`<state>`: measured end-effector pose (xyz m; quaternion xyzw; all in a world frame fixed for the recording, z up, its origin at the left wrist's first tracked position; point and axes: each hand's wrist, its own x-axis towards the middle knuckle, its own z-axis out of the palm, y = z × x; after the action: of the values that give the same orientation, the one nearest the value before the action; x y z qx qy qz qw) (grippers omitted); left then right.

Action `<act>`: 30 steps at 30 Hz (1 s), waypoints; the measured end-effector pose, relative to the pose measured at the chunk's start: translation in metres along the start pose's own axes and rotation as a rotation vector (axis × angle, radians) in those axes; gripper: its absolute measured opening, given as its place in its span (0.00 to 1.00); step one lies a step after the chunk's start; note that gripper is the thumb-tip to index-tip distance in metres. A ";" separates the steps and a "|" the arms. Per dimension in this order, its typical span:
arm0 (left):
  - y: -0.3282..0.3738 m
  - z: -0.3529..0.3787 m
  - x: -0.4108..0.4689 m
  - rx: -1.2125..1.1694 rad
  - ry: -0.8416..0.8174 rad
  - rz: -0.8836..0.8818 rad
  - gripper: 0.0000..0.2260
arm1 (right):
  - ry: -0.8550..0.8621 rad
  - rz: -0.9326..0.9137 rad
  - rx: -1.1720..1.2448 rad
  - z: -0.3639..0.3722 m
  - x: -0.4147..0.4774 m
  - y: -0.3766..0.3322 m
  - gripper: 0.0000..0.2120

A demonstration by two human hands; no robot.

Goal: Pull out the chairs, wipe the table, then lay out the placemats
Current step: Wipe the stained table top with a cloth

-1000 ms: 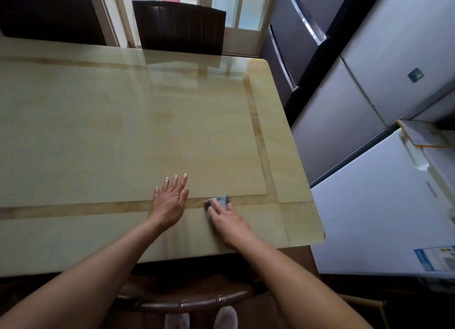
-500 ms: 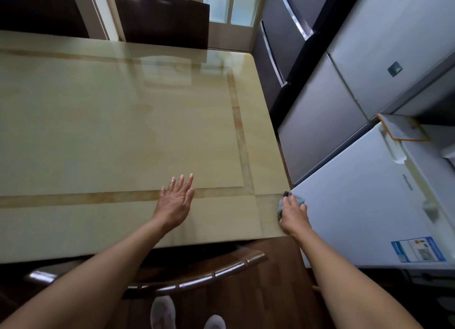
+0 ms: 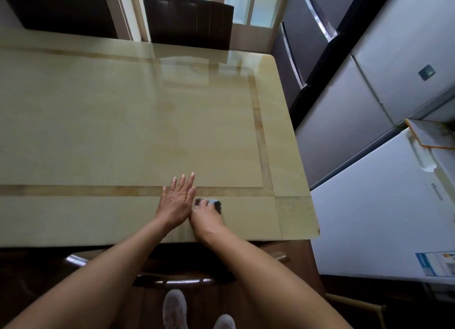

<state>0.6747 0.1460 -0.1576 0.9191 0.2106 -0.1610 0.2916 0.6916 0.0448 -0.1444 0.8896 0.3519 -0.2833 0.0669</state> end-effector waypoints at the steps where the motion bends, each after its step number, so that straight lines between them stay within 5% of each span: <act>1: -0.004 -0.001 0.000 -0.007 -0.002 -0.018 0.22 | 0.010 -0.046 0.003 0.000 0.002 -0.005 0.23; 7: -0.006 0.001 -0.003 -0.008 -0.032 -0.066 0.22 | 0.018 -0.149 0.175 0.004 -0.007 0.040 0.22; 21: 0.074 0.040 -0.013 0.012 -0.076 0.071 0.22 | 0.032 0.280 0.317 0.033 -0.079 0.212 0.27; 30: 0.112 0.054 -0.020 -0.008 -0.073 0.126 0.22 | 0.176 0.492 0.410 0.064 -0.127 0.264 0.33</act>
<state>0.7022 0.0248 -0.1386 0.9228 0.1424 -0.1749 0.3125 0.7620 -0.2464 -0.1485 0.9639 0.0667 -0.2456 -0.0777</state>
